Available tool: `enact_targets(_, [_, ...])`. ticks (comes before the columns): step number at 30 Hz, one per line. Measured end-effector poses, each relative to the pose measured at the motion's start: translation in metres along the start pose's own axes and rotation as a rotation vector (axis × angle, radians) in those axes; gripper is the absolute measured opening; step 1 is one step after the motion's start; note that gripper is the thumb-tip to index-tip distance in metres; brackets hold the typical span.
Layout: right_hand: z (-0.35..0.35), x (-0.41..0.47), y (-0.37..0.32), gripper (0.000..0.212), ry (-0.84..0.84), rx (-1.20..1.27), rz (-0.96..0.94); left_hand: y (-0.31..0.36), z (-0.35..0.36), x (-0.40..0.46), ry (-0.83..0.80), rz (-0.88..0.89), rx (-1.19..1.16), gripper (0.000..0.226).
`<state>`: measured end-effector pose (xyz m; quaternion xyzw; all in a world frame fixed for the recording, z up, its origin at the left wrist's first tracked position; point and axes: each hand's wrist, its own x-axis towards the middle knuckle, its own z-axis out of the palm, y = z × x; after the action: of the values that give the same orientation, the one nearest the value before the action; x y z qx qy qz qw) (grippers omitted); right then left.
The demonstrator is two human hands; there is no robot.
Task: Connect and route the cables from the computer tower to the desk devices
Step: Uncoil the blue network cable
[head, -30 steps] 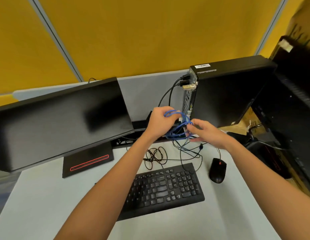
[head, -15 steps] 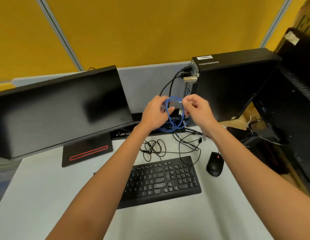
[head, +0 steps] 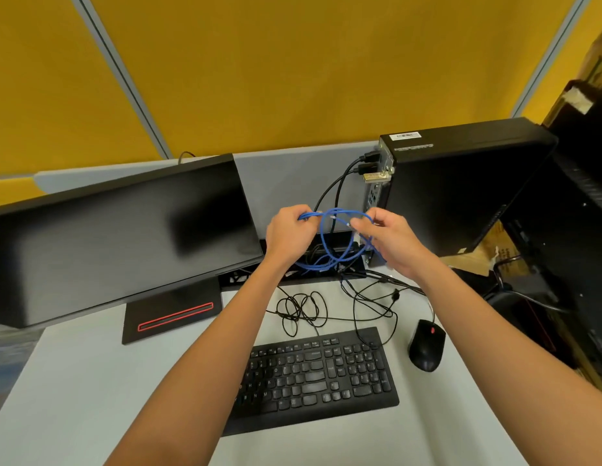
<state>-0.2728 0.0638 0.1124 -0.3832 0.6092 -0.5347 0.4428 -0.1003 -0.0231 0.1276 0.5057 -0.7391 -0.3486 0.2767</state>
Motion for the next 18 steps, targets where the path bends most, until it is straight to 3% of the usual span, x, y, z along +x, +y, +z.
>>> enact_targets(3, [-0.009,0.0,0.003,0.016,0.092,-0.223,-0.023,-0.003,-0.004,0.0,0.01,0.01,0.172,0.025])
enact_targets(5, [-0.007,-0.005,-0.002,0.035,-0.054,-0.331,-0.04,-0.002,-0.001,-0.003,-0.057,0.012,0.211,0.027])
enact_targets(7, [0.002,-0.007,-0.009,0.041,-0.193,-0.364,-0.106,0.002,0.003,-0.004,-0.102,0.036,0.223,0.024])
enact_targets(11, [0.011,-0.005,-0.016,0.011,-0.239,-0.422,-0.219,0.008,0.004,-0.005,-0.135,0.016,0.211,0.025])
enact_targets(15, [-0.005,-0.006,-0.025,0.013,-0.388,-0.577,-0.18,0.002,-0.012,-0.005,-0.029,-0.148,0.054,0.034])
enact_targets(18, [-0.026,-0.008,-0.024,0.015,-0.55,-0.866,-0.171,-0.002,-0.031,0.001,0.118,-0.262,-0.125,0.044])
